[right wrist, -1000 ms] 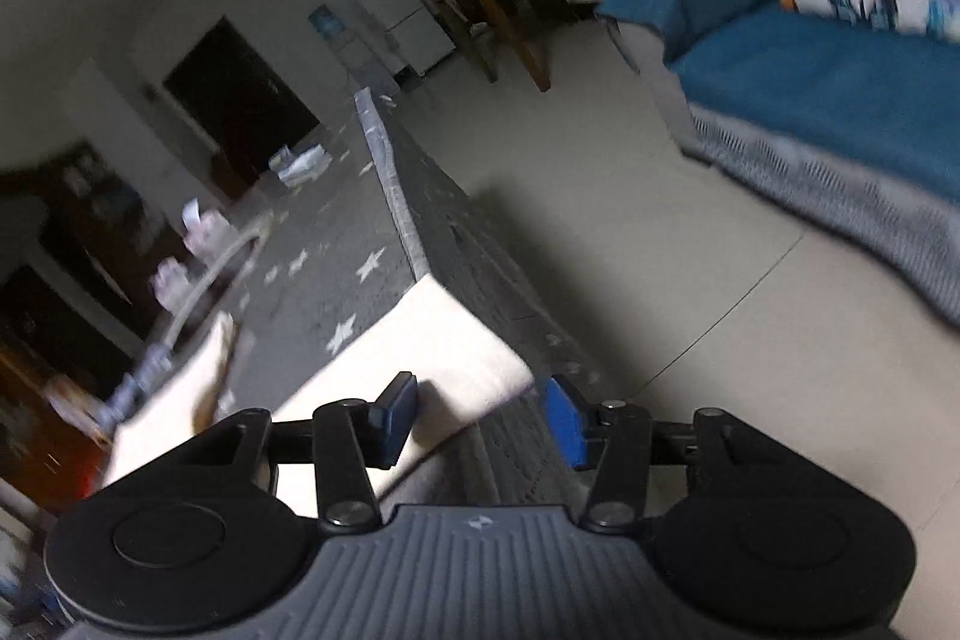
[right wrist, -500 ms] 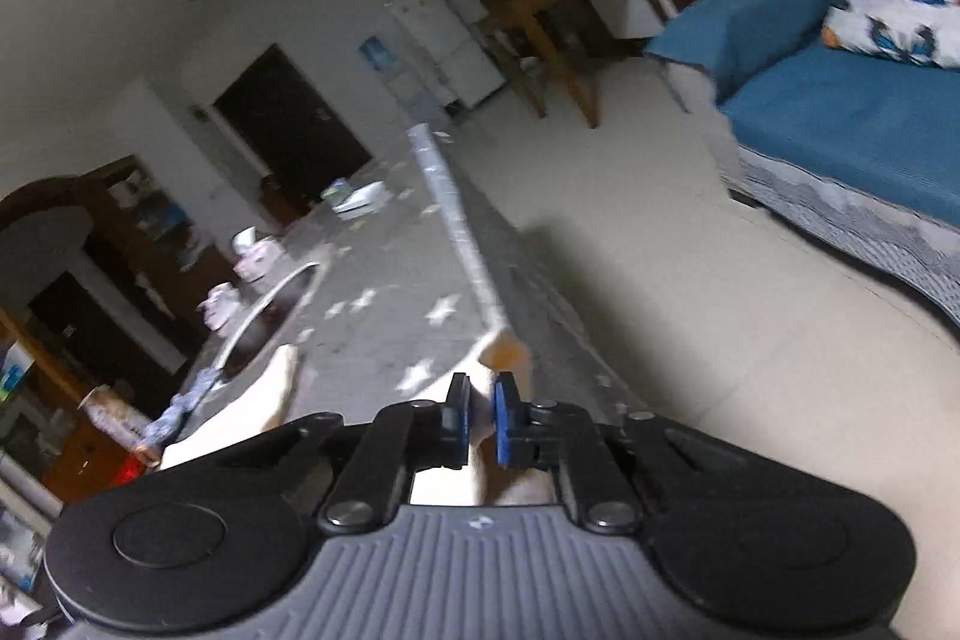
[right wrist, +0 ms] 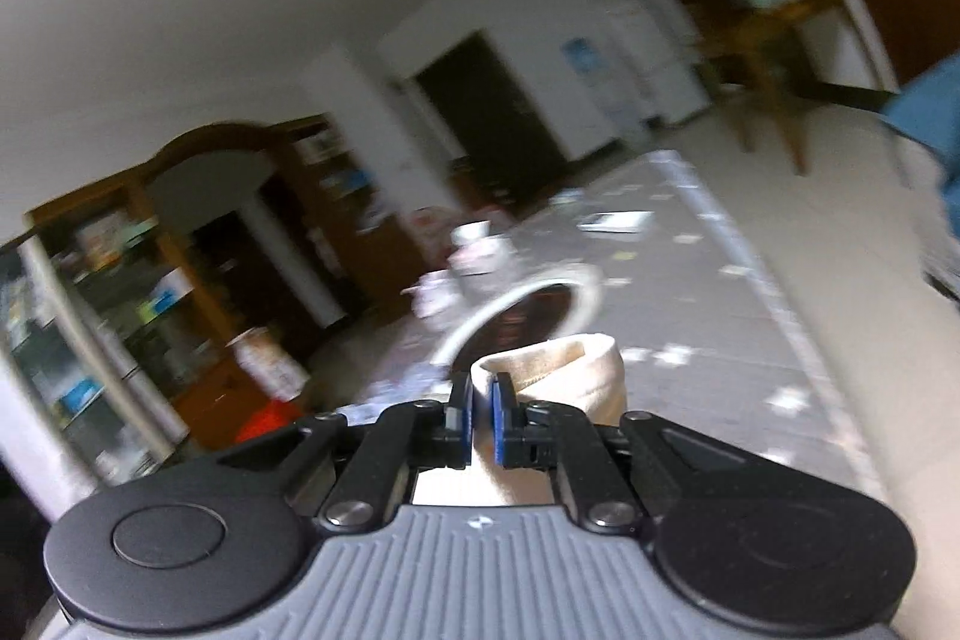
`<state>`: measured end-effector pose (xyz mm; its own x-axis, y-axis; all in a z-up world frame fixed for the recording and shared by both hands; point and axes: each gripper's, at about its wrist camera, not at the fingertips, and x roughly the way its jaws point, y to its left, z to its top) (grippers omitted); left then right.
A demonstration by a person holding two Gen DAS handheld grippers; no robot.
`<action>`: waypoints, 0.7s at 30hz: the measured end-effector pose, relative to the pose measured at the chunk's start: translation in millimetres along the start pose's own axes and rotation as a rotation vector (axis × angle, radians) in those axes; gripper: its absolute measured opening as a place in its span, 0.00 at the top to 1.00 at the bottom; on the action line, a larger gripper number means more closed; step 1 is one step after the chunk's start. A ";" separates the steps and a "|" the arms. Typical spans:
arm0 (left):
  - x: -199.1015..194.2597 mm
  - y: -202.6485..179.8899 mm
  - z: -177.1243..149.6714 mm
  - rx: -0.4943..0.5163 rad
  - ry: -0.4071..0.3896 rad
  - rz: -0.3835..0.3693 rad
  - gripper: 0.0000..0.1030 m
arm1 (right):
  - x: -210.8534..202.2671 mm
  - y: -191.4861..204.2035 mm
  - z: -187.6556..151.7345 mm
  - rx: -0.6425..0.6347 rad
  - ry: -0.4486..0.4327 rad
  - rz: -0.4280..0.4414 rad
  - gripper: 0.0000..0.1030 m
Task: Fold clothes
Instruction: 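Fold the held sleeve across the sweatshirt body and open the right gripper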
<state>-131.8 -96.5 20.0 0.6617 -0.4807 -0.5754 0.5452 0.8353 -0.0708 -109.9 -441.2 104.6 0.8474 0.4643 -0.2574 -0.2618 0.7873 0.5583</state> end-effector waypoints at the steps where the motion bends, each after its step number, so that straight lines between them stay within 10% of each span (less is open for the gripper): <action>1: -3.9 2.8 -1.1 -0.005 -0.008 0.007 0.39 | 8.0 11.2 -0.8 -0.019 0.013 0.025 0.95; 21: -38.7 42.5 -21.3 -0.124 -0.036 0.097 0.35 | 108.5 131.5 -60.5 -0.228 0.292 0.262 0.81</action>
<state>-145.2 -36.6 21.9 0.7273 -0.4036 -0.5551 0.4116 0.9037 -0.1178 -80.3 -262.8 102.4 0.5822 0.7289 -0.3603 -0.5728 0.6822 0.4545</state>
